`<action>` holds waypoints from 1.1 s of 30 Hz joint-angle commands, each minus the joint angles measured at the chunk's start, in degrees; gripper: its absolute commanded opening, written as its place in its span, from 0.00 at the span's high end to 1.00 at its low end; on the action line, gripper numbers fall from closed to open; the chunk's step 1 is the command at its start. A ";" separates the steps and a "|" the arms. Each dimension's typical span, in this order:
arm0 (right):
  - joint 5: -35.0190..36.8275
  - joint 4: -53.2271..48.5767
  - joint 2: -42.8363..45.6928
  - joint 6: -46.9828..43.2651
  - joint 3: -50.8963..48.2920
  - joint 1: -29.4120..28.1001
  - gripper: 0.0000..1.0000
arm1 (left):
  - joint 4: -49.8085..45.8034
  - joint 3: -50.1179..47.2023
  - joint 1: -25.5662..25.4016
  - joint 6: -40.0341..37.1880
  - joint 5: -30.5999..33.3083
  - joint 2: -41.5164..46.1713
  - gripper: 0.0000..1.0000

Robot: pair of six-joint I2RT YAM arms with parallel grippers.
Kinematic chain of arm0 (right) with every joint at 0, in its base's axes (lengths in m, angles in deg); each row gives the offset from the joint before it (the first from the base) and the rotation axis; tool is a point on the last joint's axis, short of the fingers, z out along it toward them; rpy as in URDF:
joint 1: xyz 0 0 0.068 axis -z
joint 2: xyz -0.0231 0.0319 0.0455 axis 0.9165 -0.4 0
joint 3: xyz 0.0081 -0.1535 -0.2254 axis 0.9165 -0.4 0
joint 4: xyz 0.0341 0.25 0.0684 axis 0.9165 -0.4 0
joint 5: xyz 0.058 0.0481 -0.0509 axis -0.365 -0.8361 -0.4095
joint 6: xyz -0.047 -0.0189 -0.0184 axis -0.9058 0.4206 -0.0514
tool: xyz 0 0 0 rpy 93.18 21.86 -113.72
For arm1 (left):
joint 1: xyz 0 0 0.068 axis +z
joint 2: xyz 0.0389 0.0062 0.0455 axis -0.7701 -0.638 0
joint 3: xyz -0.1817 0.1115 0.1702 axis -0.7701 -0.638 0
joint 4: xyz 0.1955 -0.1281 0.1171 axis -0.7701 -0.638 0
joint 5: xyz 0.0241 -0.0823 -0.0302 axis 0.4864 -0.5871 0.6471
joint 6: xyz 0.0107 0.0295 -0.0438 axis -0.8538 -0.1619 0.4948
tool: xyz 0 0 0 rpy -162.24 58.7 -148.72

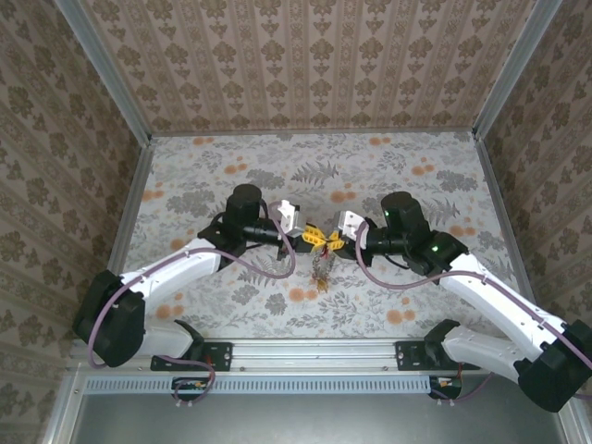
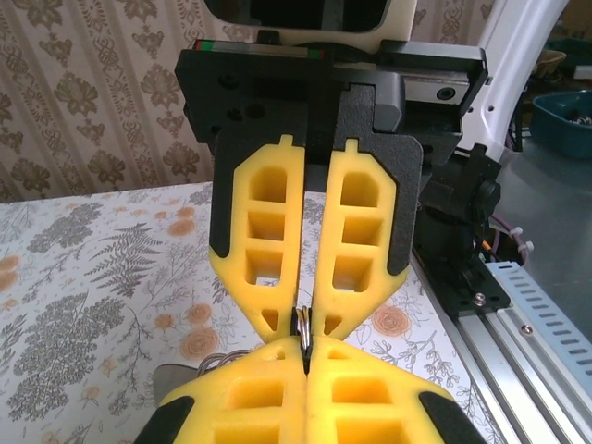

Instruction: Put the keys on the keyring

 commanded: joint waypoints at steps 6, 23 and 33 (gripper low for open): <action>-3.14 8.81 -1.48 4.09 -2.58 0.04 0.87 | 9.18 -0.97 -1.27 3.28 -0.11 1.07 1.00; 5.94 -7.82 -1.86 -5.07 6.06 -1.93 1.00 | -29.77 10.71 -3.75 -14.35 13.33 -1.46 0.76; 6.50 -4.73 -2.68 -4.41 6.12 -2.51 1.00 | -27.01 12.63 -5.21 -11.64 12.60 -2.70 1.00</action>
